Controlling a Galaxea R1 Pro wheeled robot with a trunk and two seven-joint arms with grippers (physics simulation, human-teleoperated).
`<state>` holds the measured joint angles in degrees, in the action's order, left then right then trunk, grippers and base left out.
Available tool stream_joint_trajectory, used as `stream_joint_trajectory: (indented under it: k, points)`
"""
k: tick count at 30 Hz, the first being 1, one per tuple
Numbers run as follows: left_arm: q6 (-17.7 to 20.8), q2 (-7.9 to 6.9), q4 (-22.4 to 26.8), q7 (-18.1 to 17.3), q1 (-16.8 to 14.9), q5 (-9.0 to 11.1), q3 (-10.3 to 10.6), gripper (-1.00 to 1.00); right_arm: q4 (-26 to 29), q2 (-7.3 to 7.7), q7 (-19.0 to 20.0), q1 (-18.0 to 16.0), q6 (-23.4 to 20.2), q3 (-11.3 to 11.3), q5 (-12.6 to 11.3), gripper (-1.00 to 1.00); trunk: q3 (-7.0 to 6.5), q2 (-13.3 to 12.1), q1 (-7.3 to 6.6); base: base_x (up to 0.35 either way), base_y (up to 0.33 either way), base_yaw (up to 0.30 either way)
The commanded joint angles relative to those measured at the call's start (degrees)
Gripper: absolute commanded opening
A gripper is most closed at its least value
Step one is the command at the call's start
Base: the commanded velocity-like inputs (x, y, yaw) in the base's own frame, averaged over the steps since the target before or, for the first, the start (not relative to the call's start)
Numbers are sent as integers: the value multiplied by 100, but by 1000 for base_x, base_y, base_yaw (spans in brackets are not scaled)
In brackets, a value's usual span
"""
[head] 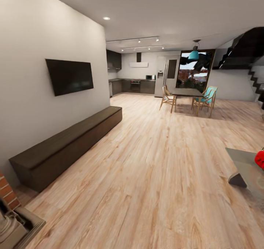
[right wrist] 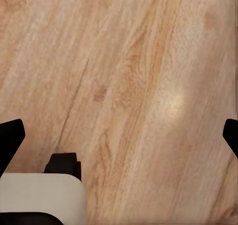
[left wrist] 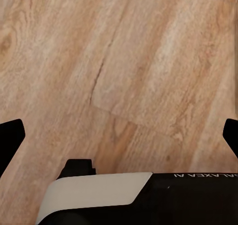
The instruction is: Turn on the radio receiver that's on the table in the living room.
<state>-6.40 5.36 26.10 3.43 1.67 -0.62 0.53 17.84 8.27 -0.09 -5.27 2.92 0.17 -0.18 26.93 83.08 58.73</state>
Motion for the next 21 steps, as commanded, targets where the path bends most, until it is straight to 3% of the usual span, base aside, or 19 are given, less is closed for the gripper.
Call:
stream_joint_trajectory:
  k: [1,21]
  points:
    - [-1,0,0,0,0,0,0,100,0,0,0,0,-1,-2,0,100,0,0,0,0,0,-254]
    - [5,-35,0,0,0,7,-1,100,0,-1,0,0,-1,-4,-4,100,0,0,0,0,0,-274]
